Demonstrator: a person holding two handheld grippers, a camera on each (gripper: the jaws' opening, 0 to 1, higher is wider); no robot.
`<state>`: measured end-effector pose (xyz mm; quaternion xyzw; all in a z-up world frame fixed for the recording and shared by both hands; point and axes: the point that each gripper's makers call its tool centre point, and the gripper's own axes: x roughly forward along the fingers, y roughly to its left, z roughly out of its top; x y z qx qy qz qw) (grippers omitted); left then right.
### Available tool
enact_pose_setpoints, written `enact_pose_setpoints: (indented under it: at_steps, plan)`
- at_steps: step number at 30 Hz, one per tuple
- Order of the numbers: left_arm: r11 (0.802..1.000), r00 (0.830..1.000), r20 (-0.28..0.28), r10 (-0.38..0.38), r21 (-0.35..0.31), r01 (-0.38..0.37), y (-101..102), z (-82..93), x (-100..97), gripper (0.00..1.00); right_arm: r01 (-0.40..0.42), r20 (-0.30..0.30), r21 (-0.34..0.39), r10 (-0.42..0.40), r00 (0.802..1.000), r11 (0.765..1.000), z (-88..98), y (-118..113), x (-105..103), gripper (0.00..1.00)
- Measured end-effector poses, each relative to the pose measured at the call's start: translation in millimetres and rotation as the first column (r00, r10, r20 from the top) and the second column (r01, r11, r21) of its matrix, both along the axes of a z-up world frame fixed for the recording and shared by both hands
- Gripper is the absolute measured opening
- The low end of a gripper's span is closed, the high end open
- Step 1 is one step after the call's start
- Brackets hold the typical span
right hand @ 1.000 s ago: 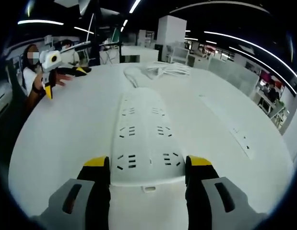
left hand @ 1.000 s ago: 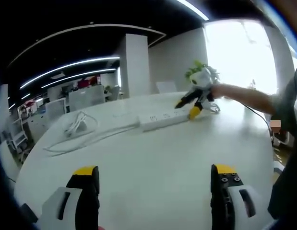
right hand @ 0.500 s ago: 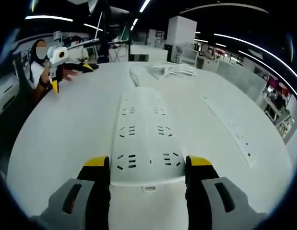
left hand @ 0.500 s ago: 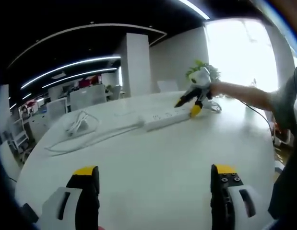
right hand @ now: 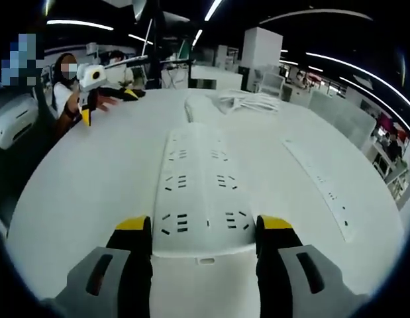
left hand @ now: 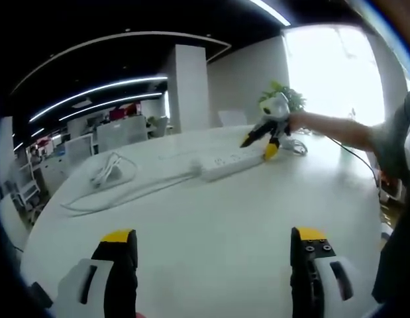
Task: Straighten the power strip on the desk, plug the charger into it
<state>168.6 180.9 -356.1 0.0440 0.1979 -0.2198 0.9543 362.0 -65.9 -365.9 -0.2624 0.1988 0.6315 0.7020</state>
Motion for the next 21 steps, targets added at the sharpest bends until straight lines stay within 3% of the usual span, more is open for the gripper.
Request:
enact_pose_setpoints:
  at_steps: [7,21]
  plan:
    - [1.000,1.000,-0.001,-0.001,-0.002,0.001,-1.0,-0.8,1.1,0.99,-0.007,0.005,-0.041,0.007,1.000,0.999,-1.1,0.6,-0.3,0.63]
    - [1.000,1.000,-0.003,-0.004,0.000,0.004,0.0,-1.5,2.4,0.99,-0.016,0.001,-0.029,0.016,1.000,0.999,-1.0,-0.5,2.5,0.63]
